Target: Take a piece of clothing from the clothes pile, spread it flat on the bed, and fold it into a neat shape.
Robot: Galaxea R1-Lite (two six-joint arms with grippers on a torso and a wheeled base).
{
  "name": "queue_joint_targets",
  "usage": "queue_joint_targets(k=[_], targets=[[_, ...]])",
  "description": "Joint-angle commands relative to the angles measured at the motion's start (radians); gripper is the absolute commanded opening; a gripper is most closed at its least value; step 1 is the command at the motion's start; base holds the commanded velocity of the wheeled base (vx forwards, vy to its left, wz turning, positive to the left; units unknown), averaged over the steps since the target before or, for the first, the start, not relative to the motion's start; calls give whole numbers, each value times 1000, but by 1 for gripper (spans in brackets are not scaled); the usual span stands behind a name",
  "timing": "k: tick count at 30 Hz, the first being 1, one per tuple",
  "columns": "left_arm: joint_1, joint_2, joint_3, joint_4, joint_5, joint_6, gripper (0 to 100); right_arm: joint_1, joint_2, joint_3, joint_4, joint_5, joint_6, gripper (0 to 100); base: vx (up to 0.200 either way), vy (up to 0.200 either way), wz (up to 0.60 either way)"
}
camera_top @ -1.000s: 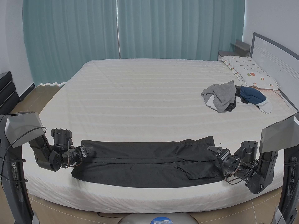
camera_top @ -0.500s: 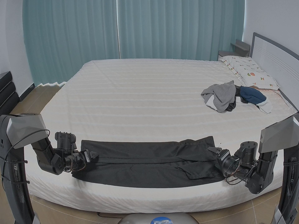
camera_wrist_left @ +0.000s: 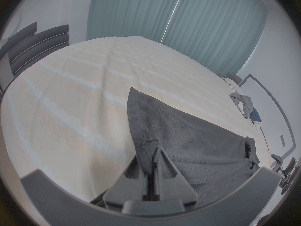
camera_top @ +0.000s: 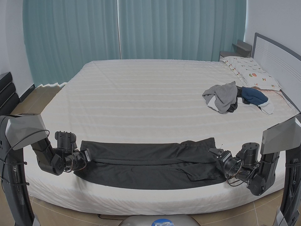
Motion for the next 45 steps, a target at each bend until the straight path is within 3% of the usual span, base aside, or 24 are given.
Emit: queue_joint_targets(k=[1,14,19,31,45], targets=[[-1,-7,3,0,1,-1,0,-5,-4,0,-10,1,0,100,0,0,0],[-21,-34,20,3,1,-10,0,-58,-58,-9,-10,1,-2,100,0,0,0],[-65,-85,36,7,5,-45,0,-85,-78,-8,-10,2,-2,100,0,-200,0],[-128,-125,15,27,114,-91,0,-101,-65,-11,-10,2,0,100,0,-200,0],[-288,-198,-125,279,246,-122,0,-100,-58,-9,-10,4,0,100,0,-200,0]])
